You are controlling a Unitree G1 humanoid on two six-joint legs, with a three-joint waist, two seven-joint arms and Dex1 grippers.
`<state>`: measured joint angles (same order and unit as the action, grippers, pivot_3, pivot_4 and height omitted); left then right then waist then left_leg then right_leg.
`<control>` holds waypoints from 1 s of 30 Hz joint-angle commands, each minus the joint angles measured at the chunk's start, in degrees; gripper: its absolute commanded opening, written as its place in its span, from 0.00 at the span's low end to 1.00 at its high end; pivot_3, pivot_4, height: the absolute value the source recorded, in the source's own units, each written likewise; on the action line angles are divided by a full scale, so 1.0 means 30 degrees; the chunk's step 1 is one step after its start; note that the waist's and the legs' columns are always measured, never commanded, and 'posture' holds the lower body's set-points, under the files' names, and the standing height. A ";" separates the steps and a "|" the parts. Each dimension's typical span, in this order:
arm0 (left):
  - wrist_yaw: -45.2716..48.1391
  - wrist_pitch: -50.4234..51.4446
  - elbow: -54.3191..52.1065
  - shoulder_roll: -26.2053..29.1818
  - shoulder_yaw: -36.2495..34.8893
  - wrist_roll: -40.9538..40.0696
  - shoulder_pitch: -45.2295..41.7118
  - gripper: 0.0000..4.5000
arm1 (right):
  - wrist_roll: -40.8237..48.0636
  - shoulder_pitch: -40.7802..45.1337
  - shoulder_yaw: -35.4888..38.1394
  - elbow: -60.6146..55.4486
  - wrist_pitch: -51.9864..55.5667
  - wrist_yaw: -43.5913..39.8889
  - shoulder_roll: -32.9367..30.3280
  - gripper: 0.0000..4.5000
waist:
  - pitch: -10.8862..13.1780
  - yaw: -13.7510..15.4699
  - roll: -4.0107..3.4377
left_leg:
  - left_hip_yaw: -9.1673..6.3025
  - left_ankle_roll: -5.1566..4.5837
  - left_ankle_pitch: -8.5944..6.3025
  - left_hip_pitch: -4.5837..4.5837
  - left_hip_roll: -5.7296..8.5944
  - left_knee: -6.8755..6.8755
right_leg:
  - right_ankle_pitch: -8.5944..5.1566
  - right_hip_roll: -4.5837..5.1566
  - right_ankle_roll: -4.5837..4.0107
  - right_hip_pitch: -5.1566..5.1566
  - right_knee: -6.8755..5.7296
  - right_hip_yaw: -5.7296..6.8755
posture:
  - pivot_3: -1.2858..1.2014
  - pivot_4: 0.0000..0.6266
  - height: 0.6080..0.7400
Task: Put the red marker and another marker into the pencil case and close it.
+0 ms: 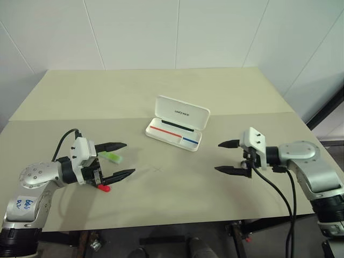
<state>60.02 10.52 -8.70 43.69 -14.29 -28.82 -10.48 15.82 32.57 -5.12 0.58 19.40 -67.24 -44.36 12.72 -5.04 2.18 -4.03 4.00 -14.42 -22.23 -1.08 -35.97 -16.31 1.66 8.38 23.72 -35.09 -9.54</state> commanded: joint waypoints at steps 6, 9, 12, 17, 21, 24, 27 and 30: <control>-0.0293 0.0206 0.0555 0.1208 -0.1379 -0.0008 -0.0520 1.00 | -0.1301 0.2540 -0.1704 0.1123 0.0475 0.0409 0.1437 1.00 | 0.0000 0.0068 0.0001 | -0.0003 0.0002 -0.0003 -0.0007 -0.0002 0.0000 | 0.0002 0.0002 0.0003 0.0002 -0.0005 0.0010 | 0.52 0.24 1.00; -0.0134 -0.0107 0.1259 0.1450 -0.1390 0.0185 -0.1061 1.00 | -0.1777 0.3182 -0.2117 0.2265 -0.0098 0.0404 0.2040 0.91 | 0.0000 0.0041 0.0000 | -0.0008 0.0001 -0.0006 -0.0015 -0.0001 0.0000 | 0.0007 0.0004 0.0011 0.0006 -0.0005 0.0023 | 0.52 0.24 1.00; 0.0029 -0.0248 0.1538 0.1530 -0.1332 0.0222 -0.1322 1.00 | -0.2446 0.3827 -0.2558 0.3536 -0.0850 0.0315 0.2563 0.72 | 0.0000 -0.0046 0.0000 | -0.0007 0.0002 -0.0007 -0.0013 -0.0002 0.0001 | 0.0035 0.0004 0.0062 0.0006 -0.0005 0.0023 | 0.52 0.24 1.00; -0.0029 -0.0386 0.1582 0.1344 -0.1091 0.0346 -0.1421 1.00 | -0.3582 0.5482 -0.3309 0.6083 -0.1901 0.0603 0.3872 0.49 | 0.0000 -0.0297 0.0000 | -0.0007 0.0007 -0.0010 -0.0009 -0.0007 0.0011 | 0.0056 0.0003 0.0100 0.0047 -0.0104 0.0028 | 0.52 0.24 1.00; -0.0120 -0.0457 0.1609 0.1124 -0.0834 0.0445 -0.1547 1.00 | -0.4385 0.6894 -0.3806 0.8080 -0.2388 0.0755 0.5060 0.49 | 0.0000 -0.0495 -0.0001 | -0.0009 0.0007 -0.0010 -0.0007 -0.0007 0.0007 | 0.0051 -0.0002 0.0090 0.0075 -0.0168 0.0028 | 0.52 0.24 1.00; -0.0147 -0.0525 0.1695 0.1049 -0.0720 0.0489 -0.1679 1.00 | -0.5016 0.7750 -0.4034 0.9549 -0.2996 0.0827 0.5717 0.49 | 0.0000 -0.0515 -0.0001 | -0.0010 0.0008 -0.0010 -0.0006 -0.0006 0.0004 | 0.0051 -0.0001 0.0090 0.0077 -0.0177 0.0028 | 0.52 0.24 1.00; -0.0178 -0.0617 0.1694 0.1003 -0.0718 0.0506 -0.1641 1.00 | -0.5357 0.8365 -0.4046 1.0628 -0.3403 0.0845 0.6201 0.49 | 0.0000 -0.0526 -0.0001 | -0.0012 0.0008 -0.0010 -0.0008 -0.0005 0.0005 | 0.0051 -0.0001 0.0090 0.0078 -0.0176 0.0028 | 0.52 0.24 1.00; -0.0255 -0.0672 0.1593 0.0921 -0.0755 0.0527 -0.1542 1.00 | -0.5694 0.8744 -0.4145 1.1461 -0.3855 0.0648 0.6556 0.49 | 0.0000 -0.0534 -0.0001 | -0.0016 0.0008 -0.0010 -0.0010 -0.0006 0.0010 | 0.0050 0.0001 0.0091 0.0084 -0.0179 0.0030 | 0.52 0.24 1.00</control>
<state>59.53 9.47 -3.52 46.51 -15.60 -27.08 -14.96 -1.08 57.25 -17.66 34.65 9.44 -65.06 -24.89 12.72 -6.64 2.18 -4.08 4.03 -14.45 -22.27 -1.09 -35.94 -16.16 1.66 8.65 23.98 -35.64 -9.45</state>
